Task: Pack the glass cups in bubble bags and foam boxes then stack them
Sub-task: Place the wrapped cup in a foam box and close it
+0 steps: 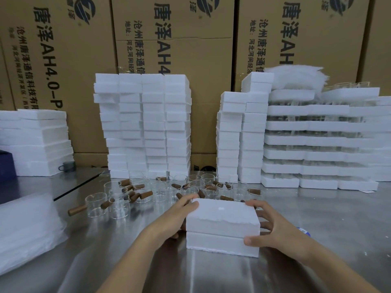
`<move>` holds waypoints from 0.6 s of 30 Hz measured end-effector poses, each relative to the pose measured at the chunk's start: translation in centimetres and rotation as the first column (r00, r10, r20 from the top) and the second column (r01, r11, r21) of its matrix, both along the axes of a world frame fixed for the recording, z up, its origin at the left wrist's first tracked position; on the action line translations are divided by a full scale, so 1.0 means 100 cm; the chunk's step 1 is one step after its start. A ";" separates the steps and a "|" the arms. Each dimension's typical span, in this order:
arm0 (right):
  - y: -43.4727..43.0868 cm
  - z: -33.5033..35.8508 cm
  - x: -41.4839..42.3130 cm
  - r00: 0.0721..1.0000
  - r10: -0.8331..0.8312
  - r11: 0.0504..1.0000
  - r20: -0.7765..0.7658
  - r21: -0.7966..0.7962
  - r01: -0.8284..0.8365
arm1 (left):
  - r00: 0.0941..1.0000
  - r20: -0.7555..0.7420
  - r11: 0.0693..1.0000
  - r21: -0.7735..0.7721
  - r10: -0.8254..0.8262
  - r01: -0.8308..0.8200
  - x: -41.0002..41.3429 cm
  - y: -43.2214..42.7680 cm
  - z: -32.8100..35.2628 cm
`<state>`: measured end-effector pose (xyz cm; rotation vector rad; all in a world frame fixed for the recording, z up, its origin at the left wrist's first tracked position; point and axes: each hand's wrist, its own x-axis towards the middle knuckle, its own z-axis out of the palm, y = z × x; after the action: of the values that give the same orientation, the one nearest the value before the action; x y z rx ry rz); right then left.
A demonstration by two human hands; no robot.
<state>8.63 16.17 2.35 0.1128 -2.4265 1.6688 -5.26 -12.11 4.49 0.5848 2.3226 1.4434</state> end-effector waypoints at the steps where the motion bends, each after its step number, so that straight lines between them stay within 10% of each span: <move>1: -0.001 0.000 0.000 1.000 -0.007 1.000 -0.007 0.003 0.007 | 1.000 -0.001 1.000 0.002 0.009 -0.009 0.000 0.001 -0.001; 18: 0.002 -0.004 -0.003 1.000 0.008 0.997 -0.016 0.079 -0.007 | 0.985 0.113 0.991 0.004 0.133 -0.134 0.001 0.002 -0.002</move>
<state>8.33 16.36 1.93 0.1465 -2.4838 1.5689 -5.13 -11.95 4.30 0.3464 2.3037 1.5084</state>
